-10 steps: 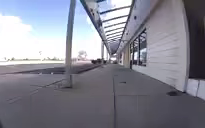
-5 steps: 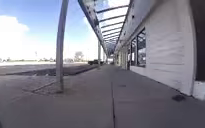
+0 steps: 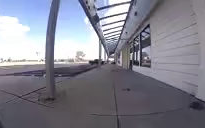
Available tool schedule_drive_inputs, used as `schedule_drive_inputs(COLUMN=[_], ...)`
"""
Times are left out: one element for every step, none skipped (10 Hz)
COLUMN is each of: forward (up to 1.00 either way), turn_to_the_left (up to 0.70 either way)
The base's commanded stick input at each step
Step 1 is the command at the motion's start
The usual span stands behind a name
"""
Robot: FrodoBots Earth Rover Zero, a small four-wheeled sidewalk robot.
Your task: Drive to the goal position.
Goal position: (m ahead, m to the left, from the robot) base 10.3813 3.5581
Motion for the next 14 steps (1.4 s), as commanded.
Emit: schedule_drive_inputs(forward=[0.85,0.85,0.85,0.85,0.85,0.85,0.85,0.85,0.85,0.85,0.85,0.85,0.85,0.85], turn_to_the_left=[0.0,0.0,0.0,0.0,0.0,0.0,0.0,0.0,0.0,0.0,0.0,0.0,0.0,0.0])
